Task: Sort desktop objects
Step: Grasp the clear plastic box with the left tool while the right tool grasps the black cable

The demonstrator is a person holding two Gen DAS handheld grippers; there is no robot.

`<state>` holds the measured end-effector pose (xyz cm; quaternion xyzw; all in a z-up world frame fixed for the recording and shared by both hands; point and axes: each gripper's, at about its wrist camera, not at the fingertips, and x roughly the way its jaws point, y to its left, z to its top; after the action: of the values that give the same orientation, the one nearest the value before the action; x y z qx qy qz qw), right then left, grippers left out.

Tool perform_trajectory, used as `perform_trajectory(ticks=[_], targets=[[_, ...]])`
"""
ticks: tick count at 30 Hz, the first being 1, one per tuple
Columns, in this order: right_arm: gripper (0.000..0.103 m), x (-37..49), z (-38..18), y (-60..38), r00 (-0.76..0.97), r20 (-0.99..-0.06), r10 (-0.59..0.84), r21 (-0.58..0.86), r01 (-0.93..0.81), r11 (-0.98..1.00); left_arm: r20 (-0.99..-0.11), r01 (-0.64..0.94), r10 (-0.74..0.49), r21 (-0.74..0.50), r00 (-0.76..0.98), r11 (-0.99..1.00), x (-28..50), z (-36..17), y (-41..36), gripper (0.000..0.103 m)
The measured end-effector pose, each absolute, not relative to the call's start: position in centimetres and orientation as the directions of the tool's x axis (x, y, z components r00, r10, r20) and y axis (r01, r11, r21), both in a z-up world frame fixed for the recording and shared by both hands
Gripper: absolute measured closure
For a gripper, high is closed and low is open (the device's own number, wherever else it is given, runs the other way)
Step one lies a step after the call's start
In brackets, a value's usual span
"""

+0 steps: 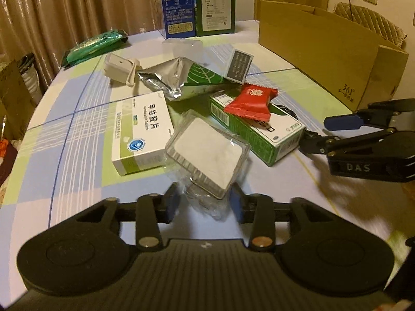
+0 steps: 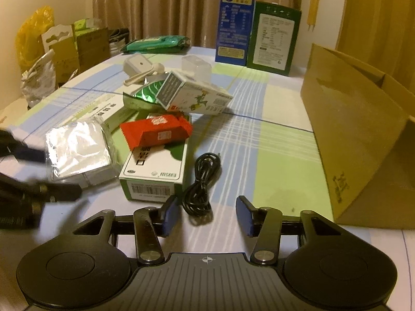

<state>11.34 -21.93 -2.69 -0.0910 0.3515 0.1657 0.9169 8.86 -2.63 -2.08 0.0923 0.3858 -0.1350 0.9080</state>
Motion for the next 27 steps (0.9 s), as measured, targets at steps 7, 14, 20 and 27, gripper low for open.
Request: perform_trajectory(ticks=[7,14,20,27], targets=[[0.089,12.0,-3.0,-21.6,0.697,-0.667,0.265,-0.045,-0.392,0.919,-0.669,0.354,-0.161,0.161,0.726,0.921,8.4,-2.0,-3.9,0.016],[0.094,11.6,-2.2,-23.3,0.687,-0.696,0.206,-0.020,-0.306,0.952,-0.637,0.354,-0.142,0.218,0.758,0.910,8.4,-2.0,-4.0,0.016],[0.094,11.2,-2.1,-24.2,0.680,-0.706,0.199,-0.007,-0.288,0.958,-0.680,0.385,-0.159,0.195,0.716,0.902,9.5,-2.9,-4.4,0.038],[0.093,10.7,-2.0,-24.5,0.680,-0.709,0.188,-0.011,-0.278,0.961,-0.717,0.391,-0.202,0.106,0.667,0.914,9.1,-2.9,-4.5,0.065]])
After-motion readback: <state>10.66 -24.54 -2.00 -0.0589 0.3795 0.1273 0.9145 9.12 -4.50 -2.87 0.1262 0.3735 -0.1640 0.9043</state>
